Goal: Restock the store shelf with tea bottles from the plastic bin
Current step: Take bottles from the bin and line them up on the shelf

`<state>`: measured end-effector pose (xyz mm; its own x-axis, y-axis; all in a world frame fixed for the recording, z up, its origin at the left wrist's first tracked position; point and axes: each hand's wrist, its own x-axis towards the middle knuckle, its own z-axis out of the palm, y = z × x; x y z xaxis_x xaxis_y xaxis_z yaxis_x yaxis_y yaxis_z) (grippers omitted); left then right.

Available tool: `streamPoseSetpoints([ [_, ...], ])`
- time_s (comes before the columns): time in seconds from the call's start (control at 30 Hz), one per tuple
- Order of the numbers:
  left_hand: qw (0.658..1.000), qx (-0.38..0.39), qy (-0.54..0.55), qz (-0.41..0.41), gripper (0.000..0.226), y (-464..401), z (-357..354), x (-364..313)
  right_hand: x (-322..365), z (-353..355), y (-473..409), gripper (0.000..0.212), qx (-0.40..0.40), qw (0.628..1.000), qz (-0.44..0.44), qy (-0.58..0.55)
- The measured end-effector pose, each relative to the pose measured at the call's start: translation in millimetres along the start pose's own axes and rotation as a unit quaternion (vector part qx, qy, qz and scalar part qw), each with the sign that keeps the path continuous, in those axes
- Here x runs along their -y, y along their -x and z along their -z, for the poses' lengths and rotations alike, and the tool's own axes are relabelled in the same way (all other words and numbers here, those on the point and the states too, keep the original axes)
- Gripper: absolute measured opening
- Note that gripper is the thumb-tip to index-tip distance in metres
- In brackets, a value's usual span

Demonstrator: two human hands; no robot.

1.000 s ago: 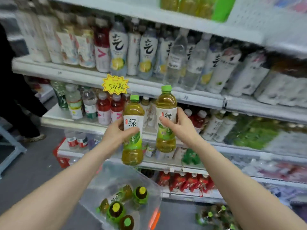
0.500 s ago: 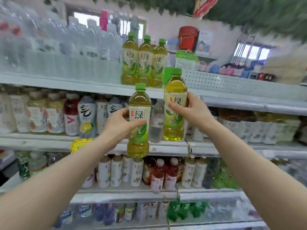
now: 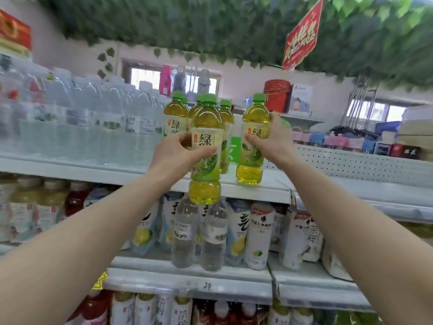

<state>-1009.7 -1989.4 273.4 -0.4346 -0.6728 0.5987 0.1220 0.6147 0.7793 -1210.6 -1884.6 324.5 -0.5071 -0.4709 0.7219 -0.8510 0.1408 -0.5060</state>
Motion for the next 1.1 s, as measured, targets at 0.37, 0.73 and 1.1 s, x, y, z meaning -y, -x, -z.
streamPoseSetpoints([
  [0.37,0.999,-0.015,0.034,0.024,0.042,-38.2,-25.4,11.3,-43.1,-54.1,-61.5,0.081,0.008,0.999,-0.037,0.032],
  [0.73,0.999,-0.014,0.014,0.031,0.036,-48.2,-36.1,5.0,-48.4,-68.9,-90.8,0.078,0.002,0.999,-0.034,0.032],
  [1.1,0.998,0.008,-0.033,-0.052,0.048,-48.5,-68.1,-18.6,34.9,15.0,-40.0,0.073,0.117,0.987,0.095,-0.057],
])
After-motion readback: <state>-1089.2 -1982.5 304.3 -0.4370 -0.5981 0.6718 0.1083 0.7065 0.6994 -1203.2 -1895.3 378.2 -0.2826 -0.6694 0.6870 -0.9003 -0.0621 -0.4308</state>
